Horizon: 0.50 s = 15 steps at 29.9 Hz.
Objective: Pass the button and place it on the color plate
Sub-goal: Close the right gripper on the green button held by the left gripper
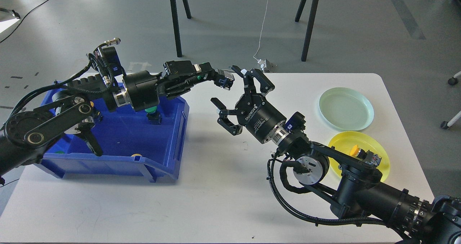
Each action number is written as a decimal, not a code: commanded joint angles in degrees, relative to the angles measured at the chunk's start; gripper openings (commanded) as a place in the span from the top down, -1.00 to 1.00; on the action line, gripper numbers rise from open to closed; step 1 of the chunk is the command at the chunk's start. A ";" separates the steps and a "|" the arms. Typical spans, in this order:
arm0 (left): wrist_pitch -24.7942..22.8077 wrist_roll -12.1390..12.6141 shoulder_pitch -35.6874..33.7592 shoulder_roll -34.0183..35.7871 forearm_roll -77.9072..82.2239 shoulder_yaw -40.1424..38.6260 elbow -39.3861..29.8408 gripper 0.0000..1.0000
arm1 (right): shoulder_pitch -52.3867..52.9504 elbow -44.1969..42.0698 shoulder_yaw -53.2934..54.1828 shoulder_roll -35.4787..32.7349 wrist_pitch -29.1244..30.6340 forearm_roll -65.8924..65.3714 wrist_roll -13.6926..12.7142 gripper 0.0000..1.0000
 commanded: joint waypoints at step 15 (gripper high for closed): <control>0.00 0.00 0.09 0.00 -0.08 -0.08 0.09 0.37 | 0.10 -1.38 0.72 1.33 -1.03 0.17 0.09 -0.76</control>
